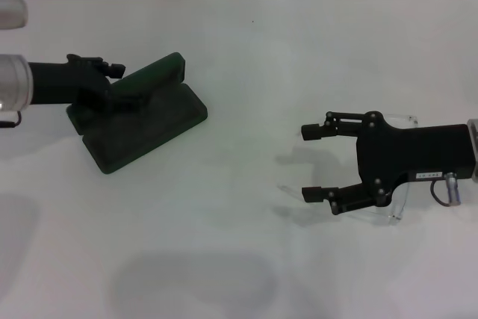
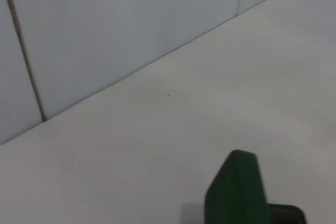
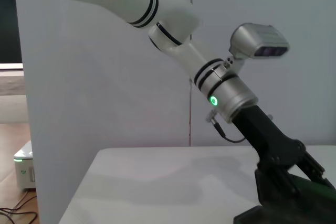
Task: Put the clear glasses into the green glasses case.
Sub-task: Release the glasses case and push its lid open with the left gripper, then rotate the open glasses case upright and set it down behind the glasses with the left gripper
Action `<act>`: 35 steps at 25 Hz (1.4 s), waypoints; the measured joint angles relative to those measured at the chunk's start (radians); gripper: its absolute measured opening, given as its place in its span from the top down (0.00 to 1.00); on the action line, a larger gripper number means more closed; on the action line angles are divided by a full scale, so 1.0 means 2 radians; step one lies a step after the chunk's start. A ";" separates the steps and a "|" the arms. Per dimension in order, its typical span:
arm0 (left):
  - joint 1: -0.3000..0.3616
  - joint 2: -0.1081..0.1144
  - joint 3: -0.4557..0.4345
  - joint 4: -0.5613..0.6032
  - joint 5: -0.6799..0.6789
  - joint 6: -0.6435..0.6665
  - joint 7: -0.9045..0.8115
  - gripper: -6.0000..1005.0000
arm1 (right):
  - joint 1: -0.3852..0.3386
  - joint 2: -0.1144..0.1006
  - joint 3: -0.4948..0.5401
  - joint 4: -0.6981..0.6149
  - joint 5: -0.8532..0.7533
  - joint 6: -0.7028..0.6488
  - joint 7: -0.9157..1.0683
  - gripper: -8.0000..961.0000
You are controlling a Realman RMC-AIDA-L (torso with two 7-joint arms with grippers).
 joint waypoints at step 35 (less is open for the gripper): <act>-0.057 0.001 0.000 0.059 -0.031 0.049 0.144 0.78 | -0.025 0.011 -0.001 -0.009 -0.050 -0.010 -0.033 0.09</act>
